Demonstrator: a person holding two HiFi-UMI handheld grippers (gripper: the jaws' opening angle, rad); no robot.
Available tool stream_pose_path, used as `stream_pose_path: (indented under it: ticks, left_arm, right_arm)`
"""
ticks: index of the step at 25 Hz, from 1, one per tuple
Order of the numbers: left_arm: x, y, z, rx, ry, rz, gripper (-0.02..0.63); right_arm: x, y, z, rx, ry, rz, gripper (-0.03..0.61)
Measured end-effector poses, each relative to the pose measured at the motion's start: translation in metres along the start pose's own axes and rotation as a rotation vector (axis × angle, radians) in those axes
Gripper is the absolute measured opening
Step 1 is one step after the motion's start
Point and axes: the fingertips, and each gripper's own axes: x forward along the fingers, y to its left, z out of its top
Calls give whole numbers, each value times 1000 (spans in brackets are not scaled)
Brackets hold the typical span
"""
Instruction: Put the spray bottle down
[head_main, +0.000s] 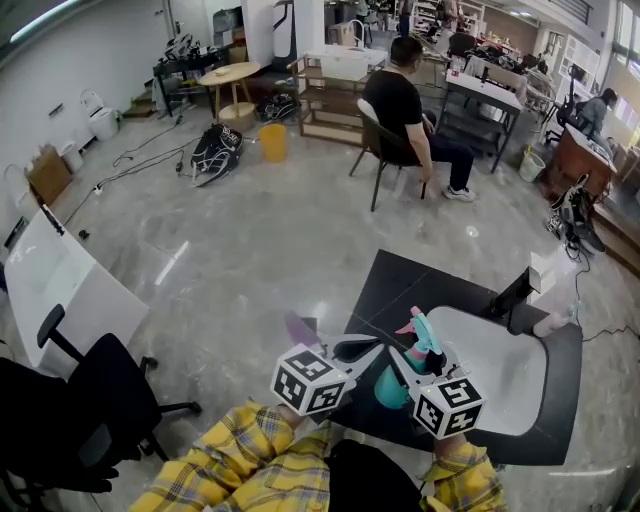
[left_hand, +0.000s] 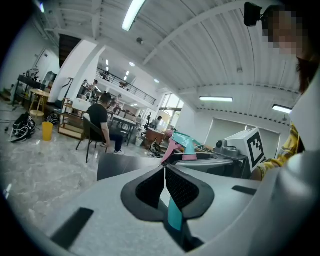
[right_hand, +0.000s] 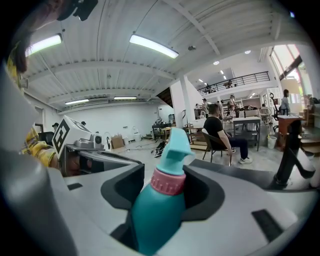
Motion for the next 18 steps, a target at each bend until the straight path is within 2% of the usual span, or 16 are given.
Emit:
stream_pose_path:
  ticks: [8,18]
  left_arm:
    - [32,13,6,-7,17,14,9]
    - [59,45,16,-24,20,71,9]
  right_arm:
    - [17,-36,11,-19,-5,-1,213]
    - [49,-73,24,-57,-27,1,213]
